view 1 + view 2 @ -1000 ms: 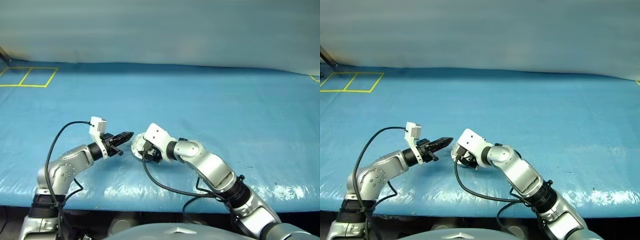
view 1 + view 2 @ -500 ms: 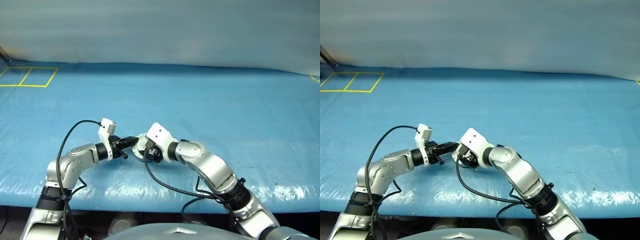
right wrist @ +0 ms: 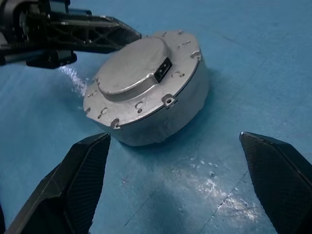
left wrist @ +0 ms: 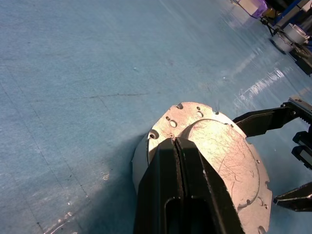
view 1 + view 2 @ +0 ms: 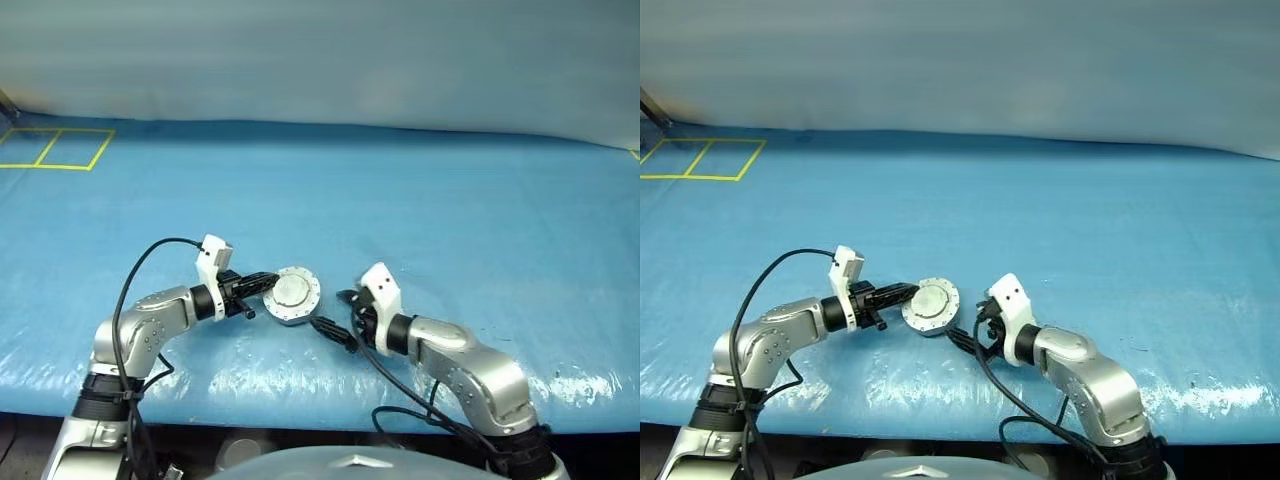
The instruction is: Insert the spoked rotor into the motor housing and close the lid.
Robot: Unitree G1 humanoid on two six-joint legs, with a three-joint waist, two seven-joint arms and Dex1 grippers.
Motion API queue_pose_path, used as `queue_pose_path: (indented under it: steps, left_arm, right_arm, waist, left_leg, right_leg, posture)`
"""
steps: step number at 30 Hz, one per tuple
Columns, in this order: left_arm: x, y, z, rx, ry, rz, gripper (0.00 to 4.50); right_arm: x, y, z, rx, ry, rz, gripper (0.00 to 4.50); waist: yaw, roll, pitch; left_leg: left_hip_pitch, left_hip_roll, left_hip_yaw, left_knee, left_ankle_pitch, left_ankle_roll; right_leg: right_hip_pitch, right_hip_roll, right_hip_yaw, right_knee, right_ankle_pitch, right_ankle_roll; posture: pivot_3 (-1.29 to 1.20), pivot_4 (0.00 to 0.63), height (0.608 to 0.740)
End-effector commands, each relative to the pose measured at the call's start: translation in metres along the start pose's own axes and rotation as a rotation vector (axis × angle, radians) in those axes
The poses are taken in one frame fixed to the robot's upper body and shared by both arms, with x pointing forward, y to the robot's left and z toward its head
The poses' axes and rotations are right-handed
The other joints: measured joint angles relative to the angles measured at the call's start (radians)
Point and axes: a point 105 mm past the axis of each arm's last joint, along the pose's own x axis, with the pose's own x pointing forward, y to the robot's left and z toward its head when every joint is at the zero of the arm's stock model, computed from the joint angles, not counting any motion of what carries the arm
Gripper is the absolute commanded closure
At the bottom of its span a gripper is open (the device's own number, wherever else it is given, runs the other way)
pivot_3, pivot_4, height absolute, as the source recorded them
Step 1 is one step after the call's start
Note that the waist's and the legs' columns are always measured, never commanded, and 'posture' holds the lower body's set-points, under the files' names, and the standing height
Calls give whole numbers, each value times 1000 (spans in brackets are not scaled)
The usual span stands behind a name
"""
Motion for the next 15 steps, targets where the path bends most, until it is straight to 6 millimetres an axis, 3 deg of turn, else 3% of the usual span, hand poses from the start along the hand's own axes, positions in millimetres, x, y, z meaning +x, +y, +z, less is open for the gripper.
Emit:
queue_pose_path:
  steps: [1,7,15]
  left_arm:
    - [4,-3,-20,-18,75,-11,4500]
    - [4,-5,-19,-10,68,-18,4500]
    - [1,-7,-19,-9,60,-14,4500]
  right_arm:
    - [-6,10,15,188,-113,57,24]
    - [8,6,1,525,-120,16,24]
    - [22,14,-9,713,-76,55,24]
  waist:
    - [0,0,1]
    - [1,1,2]
    - [0,1,2]
  left_leg:
    - [0,0,0,0,0,0]
    - [-2,0,0,-1,-1,1]
    - [-3,0,2,-1,-1,1]
  right_leg:
    - [0,0,0,0,0,0]
    - [-2,0,0,0,-1,-2]
    - [-5,0,2,1,3,-7]
  posture:
    - [0,150,740]
    - [0,150,740]
    - [0,150,740]
